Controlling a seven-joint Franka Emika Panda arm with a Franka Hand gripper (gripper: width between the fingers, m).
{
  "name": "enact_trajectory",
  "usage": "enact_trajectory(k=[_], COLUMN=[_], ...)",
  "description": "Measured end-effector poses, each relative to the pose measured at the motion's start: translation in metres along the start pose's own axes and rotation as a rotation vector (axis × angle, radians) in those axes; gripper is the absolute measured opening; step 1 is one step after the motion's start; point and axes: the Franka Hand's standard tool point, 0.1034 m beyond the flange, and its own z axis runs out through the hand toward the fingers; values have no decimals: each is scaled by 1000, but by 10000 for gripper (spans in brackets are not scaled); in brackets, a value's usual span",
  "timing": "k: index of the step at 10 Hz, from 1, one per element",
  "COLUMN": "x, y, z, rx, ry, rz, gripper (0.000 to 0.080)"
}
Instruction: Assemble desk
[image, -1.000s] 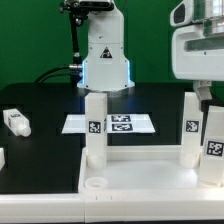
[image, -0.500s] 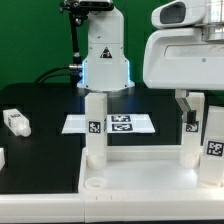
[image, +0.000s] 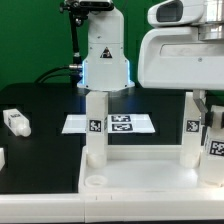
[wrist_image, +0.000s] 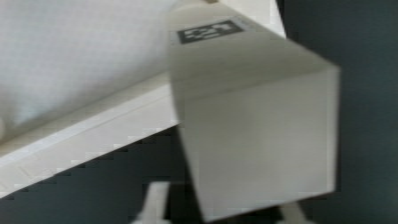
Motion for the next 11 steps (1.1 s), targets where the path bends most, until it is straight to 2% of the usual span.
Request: enact_trajectory(k=[1, 2, 4, 6, 7, 8, 9, 10, 11], x=[1, 1, 0, -3, 1, 3, 5, 6, 6], y=[2, 2, 4, 5, 2, -3, -3, -1, -1], z=[0, 0, -1, -19, -25, -32, -32, -31, -31], rx=[-1, 0, -4, -21, -23, -46, -46, -47, -47], ry=[0, 0, -21, -178, -192, -193, -182, -182, -182], rz=[5, 5, -3, -18, -77, -122, -124, -117, -115], gripper=[23, 7, 2, 1, 5, 114, 114, 297, 432])
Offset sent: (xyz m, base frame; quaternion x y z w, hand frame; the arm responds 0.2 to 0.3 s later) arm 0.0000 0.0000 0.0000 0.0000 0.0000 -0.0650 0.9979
